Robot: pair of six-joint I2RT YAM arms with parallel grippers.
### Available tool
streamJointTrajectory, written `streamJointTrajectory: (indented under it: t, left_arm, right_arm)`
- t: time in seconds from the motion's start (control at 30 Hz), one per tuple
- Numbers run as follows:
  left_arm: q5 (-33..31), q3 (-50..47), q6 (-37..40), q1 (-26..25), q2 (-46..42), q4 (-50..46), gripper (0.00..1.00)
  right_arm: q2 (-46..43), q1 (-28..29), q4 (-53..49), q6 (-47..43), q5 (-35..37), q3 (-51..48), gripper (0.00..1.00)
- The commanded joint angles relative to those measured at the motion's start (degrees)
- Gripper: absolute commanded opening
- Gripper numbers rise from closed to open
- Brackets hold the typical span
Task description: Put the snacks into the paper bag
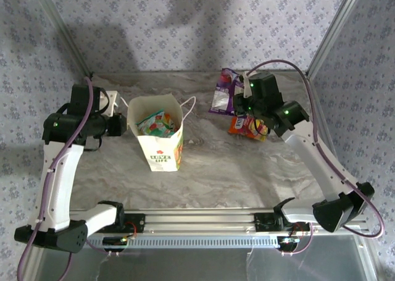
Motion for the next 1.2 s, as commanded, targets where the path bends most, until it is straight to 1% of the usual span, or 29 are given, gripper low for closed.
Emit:
streamJointTrajectory:
  t: [0.0,0.13,0.2,0.33,0.63,0.9,1.03,1.17]
  left_arm:
    - [-0.46,0.03,-0.53,-0.15,-1.06,1.78,0.19]
    - [-0.72,-0.02,-0.53,-0.2,-1.08,1.72,0.19]
    - [-0.78,-0.21,-0.56,-0.15,-1.21,1.84,0.19]
    - [-0.85,-0.44,-0.92,-0.16,-1.52,1.96,0.19]
    - [-1.06,-1.91,-0.81,-0.2,-2.61,2.68,0.19]
    - [-2.75,-3.06,-1.32,-0.11,-2.82,3.37,0.19]
    - [-2.95,-3.5,-1.84,0.11,-3.15,3.94,0.19]
    - [-2.29,-4.58,-2.46,0.2,-4.31,5.78,0.19]
  right_arm:
    - [-1.79,0.77,3.97,-3.12,1.23,2.61,0.1]
    - [-1.77,1.99,4.66,-7.21,1.09,4.1,0.11]
    - [-1.59,2.73,6.69,-9.39,1.31,5.07,0.11]
    - [-0.29,4.33,6.72,-13.02,1.59,8.4,0.11]
    - [2.71,7.58,9.69,-18.17,2.78,15.63,0.11]
    - [6.57,11.72,14.26,-22.82,-3.69,20.08,0.11]
    - [10.02,14.27,14.07,-26.06,-4.32,24.01,0.11]
    - [12.33,16.54,14.73,-28.41,-5.52,24.7,0.11]
